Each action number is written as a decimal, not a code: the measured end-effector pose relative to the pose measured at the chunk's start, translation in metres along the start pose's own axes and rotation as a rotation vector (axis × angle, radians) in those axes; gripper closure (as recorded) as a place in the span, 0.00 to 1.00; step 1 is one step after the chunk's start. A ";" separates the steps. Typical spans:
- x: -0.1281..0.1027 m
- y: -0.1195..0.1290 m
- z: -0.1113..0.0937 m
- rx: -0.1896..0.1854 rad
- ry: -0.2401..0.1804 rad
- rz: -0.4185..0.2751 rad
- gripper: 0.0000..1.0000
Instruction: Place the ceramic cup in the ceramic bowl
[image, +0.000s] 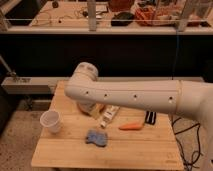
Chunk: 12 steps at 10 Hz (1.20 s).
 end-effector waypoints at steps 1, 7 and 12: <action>0.000 0.000 0.001 -0.002 0.000 -0.008 0.20; -0.021 -0.022 0.005 0.011 -0.033 -0.079 0.20; -0.035 -0.038 0.007 0.010 -0.062 -0.152 0.20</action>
